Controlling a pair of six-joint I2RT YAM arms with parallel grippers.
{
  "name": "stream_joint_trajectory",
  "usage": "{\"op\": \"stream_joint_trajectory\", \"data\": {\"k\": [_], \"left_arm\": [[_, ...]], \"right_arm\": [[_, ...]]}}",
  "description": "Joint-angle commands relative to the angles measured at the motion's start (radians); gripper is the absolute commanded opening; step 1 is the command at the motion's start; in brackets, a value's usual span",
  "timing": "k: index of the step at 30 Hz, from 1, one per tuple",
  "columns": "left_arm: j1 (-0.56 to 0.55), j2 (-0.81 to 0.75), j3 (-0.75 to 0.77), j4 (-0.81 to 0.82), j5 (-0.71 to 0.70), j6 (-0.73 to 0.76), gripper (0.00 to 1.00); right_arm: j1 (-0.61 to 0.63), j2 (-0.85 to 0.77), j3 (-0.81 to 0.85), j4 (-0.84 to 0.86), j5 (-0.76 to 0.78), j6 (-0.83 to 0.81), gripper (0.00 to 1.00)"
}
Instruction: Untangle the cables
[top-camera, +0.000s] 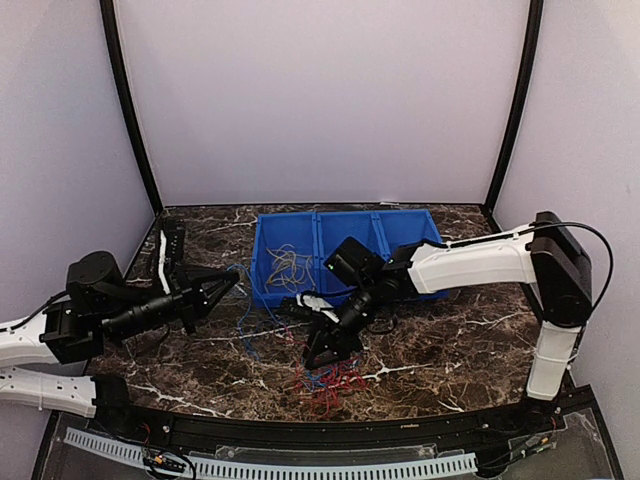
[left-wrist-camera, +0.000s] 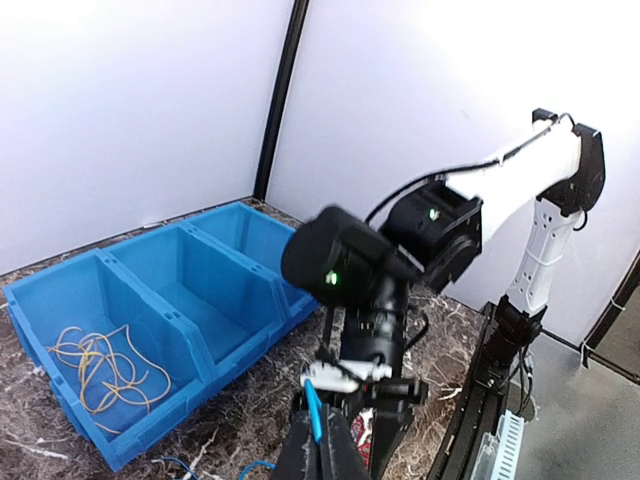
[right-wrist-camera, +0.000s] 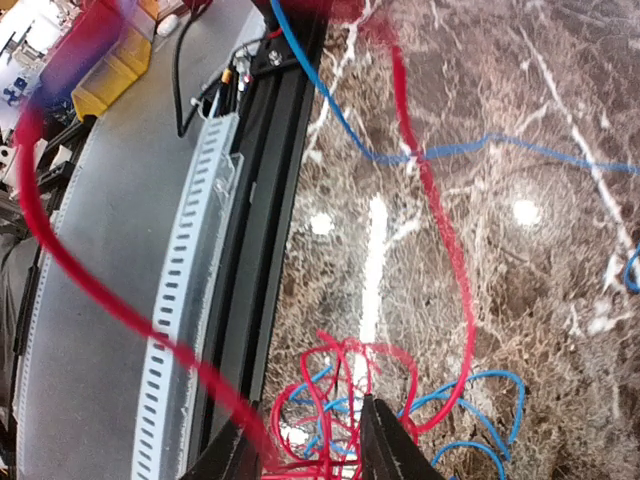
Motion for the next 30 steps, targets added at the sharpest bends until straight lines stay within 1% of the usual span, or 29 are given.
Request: {"op": "stream_joint_trajectory", "data": {"k": [1,3,7,8,11,13,14,15,16,17,18,21,24,27,30], "left_arm": [[-0.005,-0.046,0.081,-0.045,-0.09,0.038,0.0],[-0.005,-0.058,0.116,-0.057,-0.114,0.056,0.0],[-0.005,-0.066,0.224,-0.095,-0.172,0.109,0.0],[-0.005,-0.058,0.275,-0.117,-0.19,0.13,0.0],[-0.005,-0.013,0.408,-0.212,-0.217,0.2,0.0],[-0.005,0.024,0.511,-0.239,-0.225,0.238,0.0],[-0.005,0.048,0.526,-0.239,-0.227,0.243,0.0],[-0.005,0.069,0.547,-0.228,-0.229,0.271,0.0],[-0.005,0.08,0.554,-0.219,-0.231,0.279,0.0],[-0.005,0.104,0.567,-0.2,-0.237,0.287,0.0],[-0.005,0.118,0.577,-0.194,-0.245,0.287,0.0],[-0.005,0.216,0.673,-0.217,-0.311,0.265,0.0],[-0.005,0.285,0.74,-0.217,-0.327,0.259,0.0],[-0.005,0.361,0.795,-0.18,-0.339,0.259,0.0],[-0.005,0.442,0.861,-0.16,-0.356,0.259,0.0]], "right_arm": [[-0.007,0.082,-0.062,0.108,0.002,0.03,0.29],[-0.008,0.123,-0.063,0.095,-0.004,0.029,0.21],[-0.019,0.148,-0.088,0.105,-0.008,0.028,0.01],[-0.024,0.149,-0.094,0.108,-0.005,0.03,0.0],[-0.042,0.137,-0.098,0.102,0.008,0.018,0.0],[-0.065,0.125,-0.094,0.1,0.012,0.017,0.0],[-0.075,0.118,-0.089,0.091,0.015,0.014,0.01],[-0.083,0.11,-0.081,0.076,0.024,0.004,0.07],[-0.088,0.098,-0.071,0.048,0.042,-0.014,0.15],[-0.089,0.085,-0.061,0.02,0.064,-0.035,0.2],[-0.09,0.067,-0.054,-0.004,0.086,-0.055,0.25],[-0.092,-0.015,-0.064,-0.051,0.141,-0.105,0.37],[-0.094,-0.112,-0.089,-0.078,0.199,-0.143,0.5],[-0.104,-0.195,-0.096,-0.122,0.249,-0.175,0.57],[-0.143,-0.267,-0.106,-0.155,0.234,-0.192,0.6]]}}
